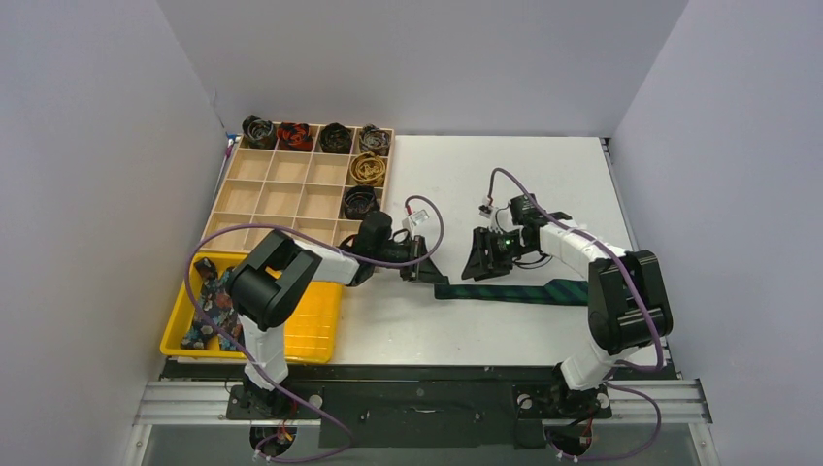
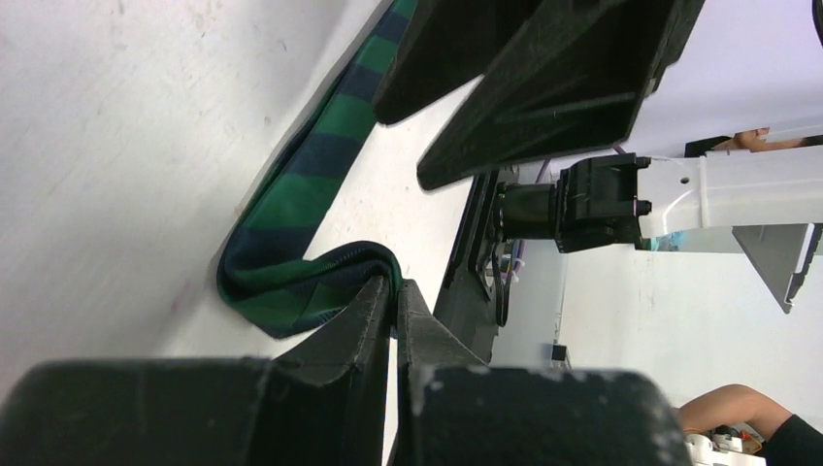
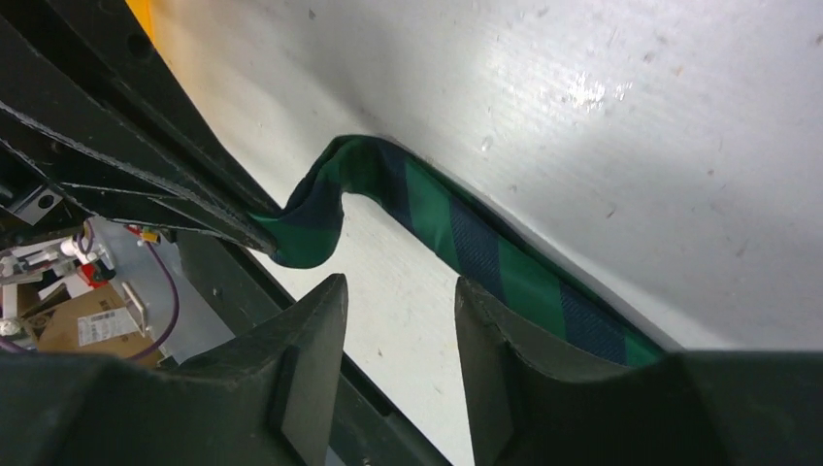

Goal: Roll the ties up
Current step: Roll the tie at the center of the board.

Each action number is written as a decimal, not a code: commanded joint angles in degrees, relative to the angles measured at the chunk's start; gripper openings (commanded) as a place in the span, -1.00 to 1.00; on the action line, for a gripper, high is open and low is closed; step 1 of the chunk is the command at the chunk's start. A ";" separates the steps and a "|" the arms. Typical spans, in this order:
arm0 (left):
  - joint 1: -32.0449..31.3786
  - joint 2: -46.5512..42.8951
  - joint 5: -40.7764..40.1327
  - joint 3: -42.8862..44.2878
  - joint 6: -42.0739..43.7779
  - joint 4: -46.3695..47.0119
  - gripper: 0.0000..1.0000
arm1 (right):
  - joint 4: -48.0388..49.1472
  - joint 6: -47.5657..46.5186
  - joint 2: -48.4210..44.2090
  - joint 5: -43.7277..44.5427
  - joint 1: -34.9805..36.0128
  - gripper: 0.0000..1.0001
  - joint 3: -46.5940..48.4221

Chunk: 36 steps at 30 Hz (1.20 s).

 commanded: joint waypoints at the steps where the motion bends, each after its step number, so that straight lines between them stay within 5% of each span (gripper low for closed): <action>1: -2.17 3.52 0.42 5.01 1.36 0.87 -0.99 | -2.86 -2.32 -2.51 -2.92 -0.42 -0.16 -1.45; 8: -2.40 11.37 1.73 7.15 -4.80 7.20 -0.29 | -2.78 -2.05 -2.03 -2.03 -0.85 -0.08 -2.71; 11: -2.23 12.69 1.89 7.23 -6.91 8.44 -0.23 | -2.54 -1.69 -1.24 -1.55 -0.84 -0.04 -2.52; 23: -2.28 14.43 1.11 7.32 -8.01 8.85 -0.56 | -0.19 0.28 5.19 2.60 -0.20 -0.30 0.75; 33: -2.64 14.59 0.67 7.83 -5.26 5.70 -0.59 | 3.66 4.38 7.18 0.45 2.80 -0.32 1.00; 36: -2.52 14.31 0.77 7.66 -4.69 5.57 -0.59 | 2.61 2.59 8.29 2.57 3.11 -0.54 1.11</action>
